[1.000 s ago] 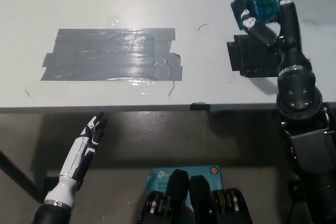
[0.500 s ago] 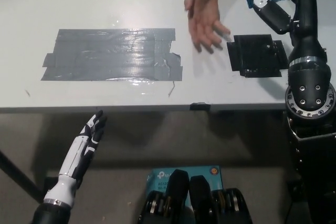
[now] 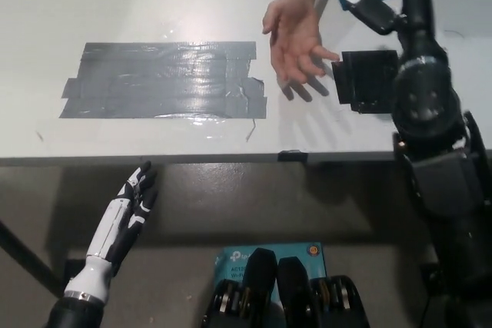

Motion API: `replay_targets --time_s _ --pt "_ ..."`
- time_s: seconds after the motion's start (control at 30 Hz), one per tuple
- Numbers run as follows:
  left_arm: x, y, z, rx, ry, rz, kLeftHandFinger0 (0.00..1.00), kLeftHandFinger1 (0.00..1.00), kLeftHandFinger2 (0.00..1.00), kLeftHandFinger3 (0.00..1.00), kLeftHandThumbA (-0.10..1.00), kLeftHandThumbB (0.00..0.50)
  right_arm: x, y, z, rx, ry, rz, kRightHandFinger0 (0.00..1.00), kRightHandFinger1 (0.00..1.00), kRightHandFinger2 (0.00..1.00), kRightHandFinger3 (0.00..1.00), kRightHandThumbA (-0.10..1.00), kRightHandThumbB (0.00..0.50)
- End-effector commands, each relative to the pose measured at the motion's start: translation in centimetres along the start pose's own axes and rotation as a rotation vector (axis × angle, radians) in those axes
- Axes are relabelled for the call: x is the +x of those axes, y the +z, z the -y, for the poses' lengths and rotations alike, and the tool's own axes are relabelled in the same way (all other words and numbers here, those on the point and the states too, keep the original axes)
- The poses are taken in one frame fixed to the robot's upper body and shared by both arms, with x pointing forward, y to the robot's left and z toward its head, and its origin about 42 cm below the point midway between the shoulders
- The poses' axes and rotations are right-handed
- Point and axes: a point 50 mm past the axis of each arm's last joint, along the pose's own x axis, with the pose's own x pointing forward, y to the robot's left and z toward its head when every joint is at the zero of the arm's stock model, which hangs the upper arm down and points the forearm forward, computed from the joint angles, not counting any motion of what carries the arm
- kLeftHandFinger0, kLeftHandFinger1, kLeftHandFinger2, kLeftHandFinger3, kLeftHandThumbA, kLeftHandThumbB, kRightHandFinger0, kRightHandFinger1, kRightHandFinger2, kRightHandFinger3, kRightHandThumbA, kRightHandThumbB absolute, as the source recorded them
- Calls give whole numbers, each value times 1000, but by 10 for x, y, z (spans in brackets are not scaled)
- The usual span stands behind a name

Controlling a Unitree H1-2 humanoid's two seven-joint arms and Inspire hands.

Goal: A rubick's cube is kept in the black marked spot on the table and the robot uses its right arm to pick it up and hands it to a person

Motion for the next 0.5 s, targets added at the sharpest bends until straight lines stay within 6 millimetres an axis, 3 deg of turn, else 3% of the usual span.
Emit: replay_targets --time_s 0.0,0.07,0.1,0.17,0.23,0.47 --pt "8 15 -7 33 -4 70 1000 1000 1000 1000 911 189 43 38 -11 -85 10 126 0 364 755 816 -100 207" --pt "8 15 -6 31 -4 70 1000 1000 1000 1000 911 192 54 34 -23 -132 14 121 0 332 709 756 -100 239" --pt "8 15 -5 33 -4 68 1000 1000 1000 1000 912 196 58 32 -28 -151 31 106 0 320 716 785 -100 215" --pt "7 14 -5 33 -4 67 1000 1000 1000 1000 913 204 65 28 -38 -161 84 51 0 315 769 876 -100 217" --pt "7 14 -5 30 -4 66 1000 1000 1000 1000 913 208 69 24 -48 -181 109 26 0 386 868 988 -100 229" --pt "6 15 -5 26 2 69 1000 1000 1000 1000 910 199 71 1 -70 -235 209 -54 84 573 962 991 -100 227"
